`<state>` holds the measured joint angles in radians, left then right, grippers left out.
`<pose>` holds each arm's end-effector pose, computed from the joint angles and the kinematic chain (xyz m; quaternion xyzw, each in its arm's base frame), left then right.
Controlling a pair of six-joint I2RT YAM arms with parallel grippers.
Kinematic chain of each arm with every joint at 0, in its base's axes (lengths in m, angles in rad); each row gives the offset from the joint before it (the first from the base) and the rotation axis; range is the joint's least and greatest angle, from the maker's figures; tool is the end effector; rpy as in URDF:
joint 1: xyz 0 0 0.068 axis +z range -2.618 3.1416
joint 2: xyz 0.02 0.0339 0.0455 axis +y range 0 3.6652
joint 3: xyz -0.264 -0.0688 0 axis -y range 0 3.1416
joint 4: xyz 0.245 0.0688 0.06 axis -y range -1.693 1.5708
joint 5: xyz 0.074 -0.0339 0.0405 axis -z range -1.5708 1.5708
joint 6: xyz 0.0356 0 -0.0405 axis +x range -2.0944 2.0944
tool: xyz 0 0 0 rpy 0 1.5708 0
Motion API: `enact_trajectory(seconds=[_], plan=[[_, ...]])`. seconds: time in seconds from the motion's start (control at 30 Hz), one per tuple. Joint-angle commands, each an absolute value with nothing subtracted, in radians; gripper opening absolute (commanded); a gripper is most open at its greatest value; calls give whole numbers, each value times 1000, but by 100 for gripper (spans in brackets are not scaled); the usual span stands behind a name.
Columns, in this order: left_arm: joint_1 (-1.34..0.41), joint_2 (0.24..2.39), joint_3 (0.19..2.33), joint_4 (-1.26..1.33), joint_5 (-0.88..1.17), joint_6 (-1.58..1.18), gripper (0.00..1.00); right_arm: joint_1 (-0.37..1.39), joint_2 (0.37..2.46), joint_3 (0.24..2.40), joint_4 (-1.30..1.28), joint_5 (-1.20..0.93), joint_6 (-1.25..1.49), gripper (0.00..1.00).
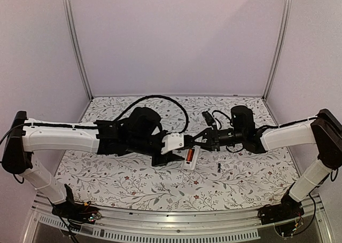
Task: Load the batteries into the remote control
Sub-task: Press the battery in the battery compartment.
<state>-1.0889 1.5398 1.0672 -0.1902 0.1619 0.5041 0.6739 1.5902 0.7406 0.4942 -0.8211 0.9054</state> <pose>0.1540 -0.3069 0.2521 0.6652 0.6010 -0.1956 0.3976 0.2370 0.2226 0.1989 -0.1394 0.7740 0.6025 0.1359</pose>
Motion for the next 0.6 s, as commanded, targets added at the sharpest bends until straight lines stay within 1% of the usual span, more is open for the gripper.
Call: enact_trajectory(seconds=[0.0,0.03,0.07,0.13,0.2,0.27,0.37,0.57], plan=[[-1065,1472,1033,-42,41,258,54,668,1541,722,497,-781,857,0],[-1051,1466,1020,-22,26,192,62,668,1524,720,491,-768,849,0],[-1038,1464,1014,10,32,131,67,668,1514,717,480,-755,835,0],[-1014,1474,1021,25,50,2,71,668,1476,719,440,-726,796,0],[-1005,1504,1057,-15,30,-109,73,669,1448,721,399,-697,757,0],[-1000,1544,1101,-66,54,-173,73,668,1416,724,368,-670,725,0],[-1007,1593,1129,-65,111,-247,68,669,1391,738,320,-644,688,0],[-1030,1635,1132,-17,145,-319,66,668,1381,750,289,-625,669,0]])
